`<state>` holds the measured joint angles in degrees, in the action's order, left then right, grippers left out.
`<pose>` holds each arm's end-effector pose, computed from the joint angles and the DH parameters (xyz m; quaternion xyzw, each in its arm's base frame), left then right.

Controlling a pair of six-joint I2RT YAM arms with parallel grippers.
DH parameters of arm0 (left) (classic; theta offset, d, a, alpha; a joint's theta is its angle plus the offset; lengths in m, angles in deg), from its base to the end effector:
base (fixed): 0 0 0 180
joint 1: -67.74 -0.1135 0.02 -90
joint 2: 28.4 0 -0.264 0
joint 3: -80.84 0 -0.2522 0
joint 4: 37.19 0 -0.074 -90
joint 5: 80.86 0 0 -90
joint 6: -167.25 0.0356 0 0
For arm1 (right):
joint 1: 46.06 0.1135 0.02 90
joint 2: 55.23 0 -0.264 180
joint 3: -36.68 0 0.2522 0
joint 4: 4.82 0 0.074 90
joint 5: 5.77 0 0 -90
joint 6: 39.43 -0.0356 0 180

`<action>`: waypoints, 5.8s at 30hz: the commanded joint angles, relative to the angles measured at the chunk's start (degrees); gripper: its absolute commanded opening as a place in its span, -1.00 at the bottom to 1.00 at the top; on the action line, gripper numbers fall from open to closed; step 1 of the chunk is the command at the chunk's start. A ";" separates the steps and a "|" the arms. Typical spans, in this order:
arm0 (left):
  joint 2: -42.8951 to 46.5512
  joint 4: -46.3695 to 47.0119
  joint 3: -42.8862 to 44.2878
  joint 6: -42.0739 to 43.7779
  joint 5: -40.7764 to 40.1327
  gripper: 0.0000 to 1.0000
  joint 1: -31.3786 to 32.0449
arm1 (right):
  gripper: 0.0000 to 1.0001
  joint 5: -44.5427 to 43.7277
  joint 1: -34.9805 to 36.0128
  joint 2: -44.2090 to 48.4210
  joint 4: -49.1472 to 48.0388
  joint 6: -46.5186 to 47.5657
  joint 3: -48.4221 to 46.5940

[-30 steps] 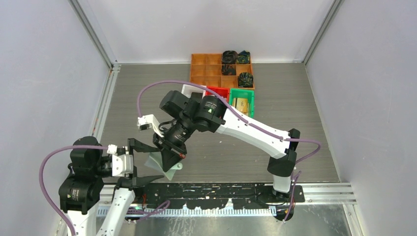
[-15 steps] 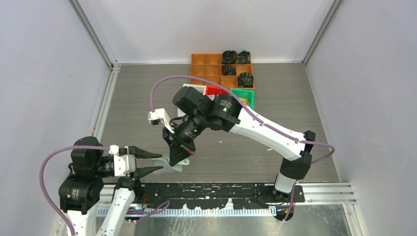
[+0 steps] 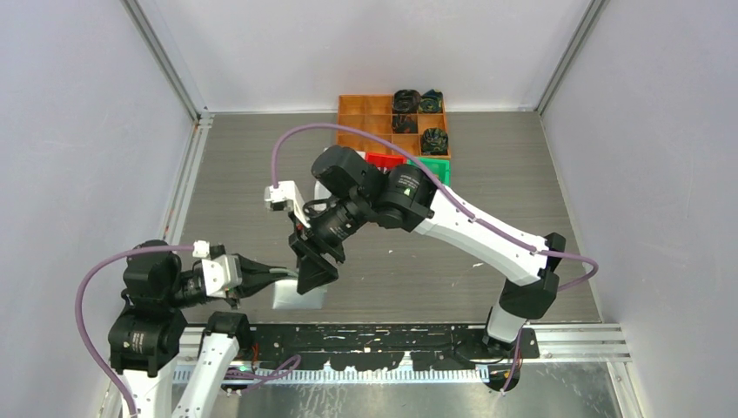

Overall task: Take the credit cards out of the card holder
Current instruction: Open the card holder, then open the card holder at the center of the board.

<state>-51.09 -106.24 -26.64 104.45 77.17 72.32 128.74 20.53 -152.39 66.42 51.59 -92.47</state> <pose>0.0189 -0.0346 0.3793 0.4966 0.5612 -0.3530 0.5602 0.1137 0.3254 0.4462 -0.6001 0.6045 0.5024 0.1481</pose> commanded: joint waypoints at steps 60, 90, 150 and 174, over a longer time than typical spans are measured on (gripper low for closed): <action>-18.61 46.35 12.17 -82.13 -3.59 -1.00 -0.18 | 0.92 -16.18 -16.77 27.30 -94.71 -31.36 55.77; -19.23 46.17 12.74 -82.13 -1.06 -1.00 -0.18 | -0.01 -9.32 -15.96 20.70 -109.45 -52.56 49.22; -15.68 36.94 10.25 -63.58 -2.81 -1.00 -0.18 | 0.52 -10.79 -14.45 26.14 -98.24 -48.32 54.60; -20.09 45.00 14.47 -81.31 -2.94 -1.00 -0.18 | 0.38 -11.21 -15.52 32.38 -97.30 -43.85 62.59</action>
<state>-71.53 -65.37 -14.92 25.09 74.09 72.16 120.77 4.84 -119.85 -28.88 6.50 -26.49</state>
